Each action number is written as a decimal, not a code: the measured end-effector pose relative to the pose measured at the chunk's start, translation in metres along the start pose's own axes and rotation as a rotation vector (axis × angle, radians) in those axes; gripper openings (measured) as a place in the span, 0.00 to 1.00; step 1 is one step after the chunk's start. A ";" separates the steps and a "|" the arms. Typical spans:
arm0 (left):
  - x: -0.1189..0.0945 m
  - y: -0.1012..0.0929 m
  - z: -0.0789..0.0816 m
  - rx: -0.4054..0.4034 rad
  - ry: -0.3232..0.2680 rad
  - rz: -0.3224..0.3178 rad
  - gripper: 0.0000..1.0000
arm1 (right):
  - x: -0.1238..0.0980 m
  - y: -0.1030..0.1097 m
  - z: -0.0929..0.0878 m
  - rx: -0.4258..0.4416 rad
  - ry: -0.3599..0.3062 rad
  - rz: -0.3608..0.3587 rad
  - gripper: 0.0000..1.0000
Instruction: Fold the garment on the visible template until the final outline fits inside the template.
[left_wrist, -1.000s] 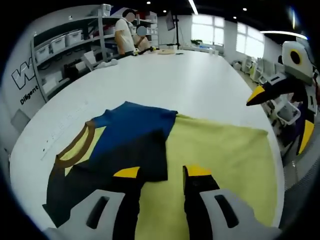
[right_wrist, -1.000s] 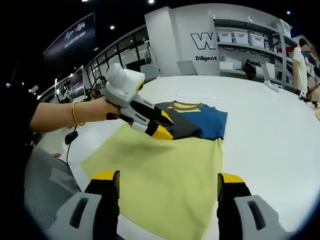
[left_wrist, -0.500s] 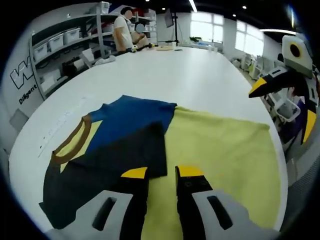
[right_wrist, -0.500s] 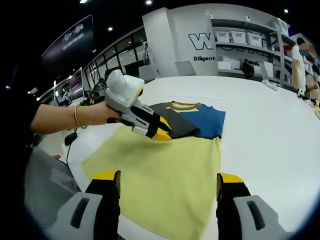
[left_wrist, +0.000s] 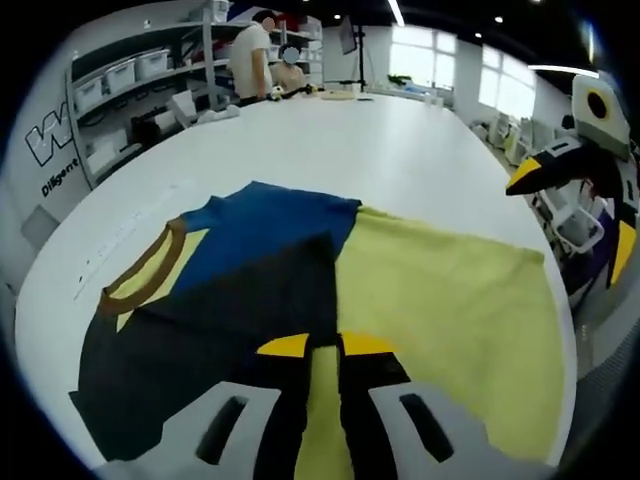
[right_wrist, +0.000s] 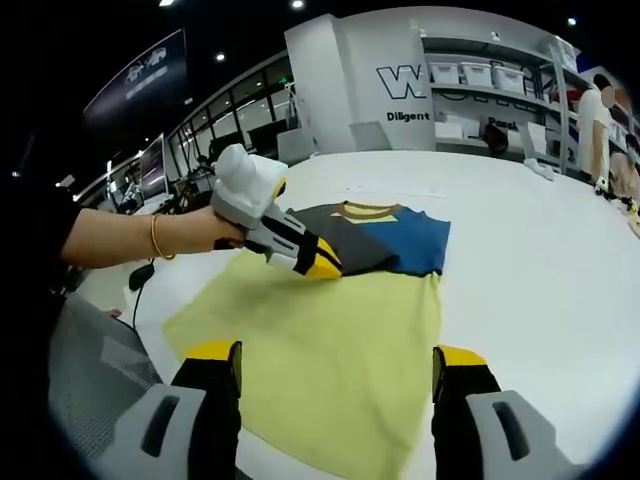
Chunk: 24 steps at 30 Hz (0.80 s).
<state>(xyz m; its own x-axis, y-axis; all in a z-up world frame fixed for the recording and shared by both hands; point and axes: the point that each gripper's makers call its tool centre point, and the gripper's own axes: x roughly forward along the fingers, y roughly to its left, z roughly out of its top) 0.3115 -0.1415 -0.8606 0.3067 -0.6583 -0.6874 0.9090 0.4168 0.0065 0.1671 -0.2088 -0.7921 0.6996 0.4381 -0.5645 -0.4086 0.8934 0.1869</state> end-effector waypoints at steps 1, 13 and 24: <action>0.000 0.001 0.000 0.000 0.000 0.001 0.06 | 0.000 0.000 0.000 0.000 0.000 -0.001 0.76; 0.002 0.004 0.000 -0.017 -0.003 -0.001 0.01 | -0.001 0.000 0.000 0.002 -0.002 -0.002 0.76; 0.002 -0.003 0.001 0.012 -0.007 -0.024 0.13 | 0.001 0.002 0.000 -0.002 0.005 0.006 0.76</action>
<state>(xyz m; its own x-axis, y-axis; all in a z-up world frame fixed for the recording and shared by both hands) 0.3099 -0.1451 -0.8611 0.2862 -0.6724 -0.6826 0.9195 0.3930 -0.0015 0.1668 -0.2070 -0.7925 0.6940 0.4425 -0.5679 -0.4139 0.8907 0.1882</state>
